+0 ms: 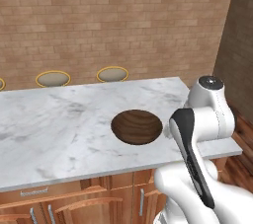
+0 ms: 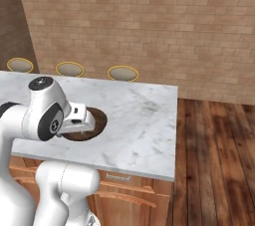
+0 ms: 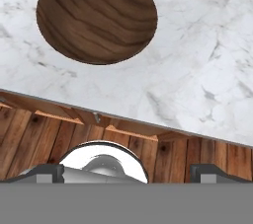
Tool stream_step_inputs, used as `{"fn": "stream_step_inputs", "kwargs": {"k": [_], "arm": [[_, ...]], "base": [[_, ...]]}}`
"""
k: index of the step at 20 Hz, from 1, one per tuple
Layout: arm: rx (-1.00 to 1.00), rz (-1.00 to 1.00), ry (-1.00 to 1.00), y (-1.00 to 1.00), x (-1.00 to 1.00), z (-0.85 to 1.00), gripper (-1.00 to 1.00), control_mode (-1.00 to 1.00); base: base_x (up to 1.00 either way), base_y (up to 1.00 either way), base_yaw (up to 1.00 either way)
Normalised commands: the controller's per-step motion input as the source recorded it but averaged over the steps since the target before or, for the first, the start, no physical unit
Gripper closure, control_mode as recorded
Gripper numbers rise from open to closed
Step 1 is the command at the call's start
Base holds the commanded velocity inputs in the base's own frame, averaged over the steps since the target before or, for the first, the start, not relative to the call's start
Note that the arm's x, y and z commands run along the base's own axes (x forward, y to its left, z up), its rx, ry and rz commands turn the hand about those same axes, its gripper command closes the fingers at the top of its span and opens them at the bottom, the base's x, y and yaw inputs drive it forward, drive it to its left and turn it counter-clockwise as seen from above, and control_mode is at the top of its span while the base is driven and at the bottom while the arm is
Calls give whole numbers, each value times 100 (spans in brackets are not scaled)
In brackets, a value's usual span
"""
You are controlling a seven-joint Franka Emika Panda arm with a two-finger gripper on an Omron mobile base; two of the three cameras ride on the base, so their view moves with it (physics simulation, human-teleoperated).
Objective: Pick the cup and bowl and place them in the sink. Then turn on the water.
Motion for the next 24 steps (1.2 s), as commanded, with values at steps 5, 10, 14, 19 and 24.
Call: {"fn": "stream_step_inputs", "kwargs": {"k": [5,10,14,19,24], "arm": [[26,0,9,-12,15,-11,-100,-100],[32,0,2,-12,26,-5,-100,-100],[20,-4,0,-9,38,-5,-100,-100],[8,-12,0,0,45,-15,-100,-100],[2,-17,7,10,49,-19,-100,-100]], "base": [[0,0,0],[0,0,0],[0,0,0],[0,0,0],[0,0,0]]}}
